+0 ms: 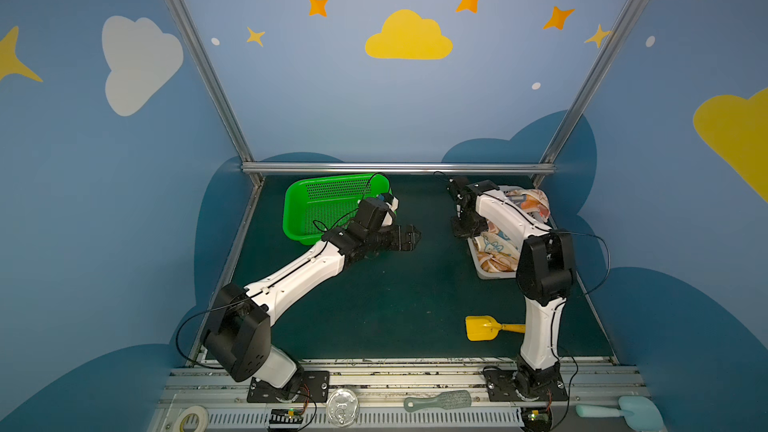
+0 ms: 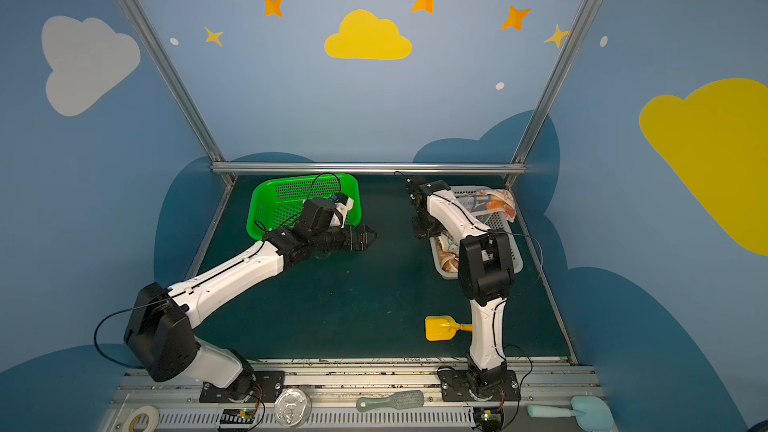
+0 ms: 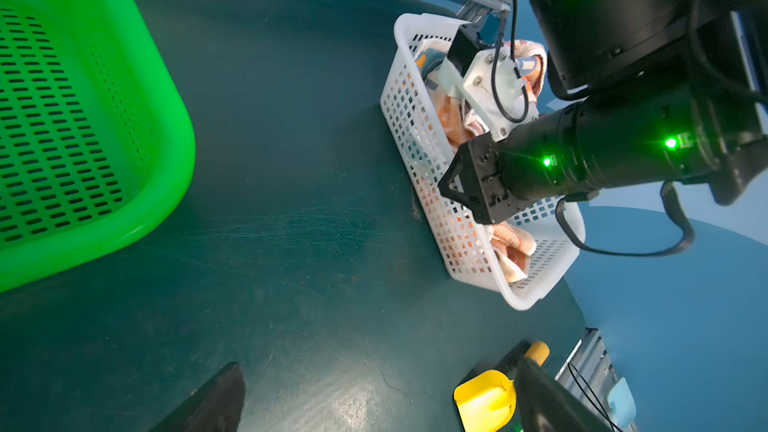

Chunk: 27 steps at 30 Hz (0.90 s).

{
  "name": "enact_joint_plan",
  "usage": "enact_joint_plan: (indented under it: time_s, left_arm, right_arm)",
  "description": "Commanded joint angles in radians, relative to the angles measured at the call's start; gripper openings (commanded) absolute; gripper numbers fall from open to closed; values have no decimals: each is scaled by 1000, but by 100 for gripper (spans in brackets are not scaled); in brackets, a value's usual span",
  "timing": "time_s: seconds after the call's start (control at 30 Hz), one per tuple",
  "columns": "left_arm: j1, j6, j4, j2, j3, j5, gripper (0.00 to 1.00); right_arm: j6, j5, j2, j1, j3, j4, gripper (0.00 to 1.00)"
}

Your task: Fold and stack the towels

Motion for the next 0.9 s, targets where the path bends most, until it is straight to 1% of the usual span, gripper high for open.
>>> enact_joint_plan:
  time_s: [0.0, 0.17, 0.27, 0.43, 0.6, 0.7, 0.73, 0.8, 0.83, 0.87]
  left_arm:
    - [2, 19, -6, 35, 47, 22, 100]
    - [3, 20, 1, 64, 65, 26, 100]
    - [3, 21, -8, 89, 83, 29, 100]
    - [3, 22, -16, 108, 109, 28, 100]
    - [3, 30, -29, 109, 114, 6, 100]
    - [3, 39, -57, 111, 129, -18, 100]
    - [4, 38, -65, 109, 133, -32, 100]
    - [3, 37, -63, 100, 129, -55, 100]
    - [3, 35, -56, 94, 125, -63, 100]
    - [3, 33, -49, 86, 120, -72, 100]
  right_arm:
    - [-36, 32, -22, -74, -41, 4, 1]
    - [-80, 38, -18, -145, -45, 27, 0]
    - [-119, 28, -27, -164, -62, 65, 0]
    - [-171, 7, -21, -165, -70, 103, 0]
    - [-200, 1, 17, -167, -16, 77, 0]
    - [-183, 18, 20, -168, -2, 64, 4]
    - [-177, 14, 13, -170, -5, 66, 7]
    - [-164, 4, 0, -170, -8, 67, 18]
    - [-159, -5, -9, -170, -10, 67, 26]
    - [-154, -7, -18, -171, -11, 67, 36]
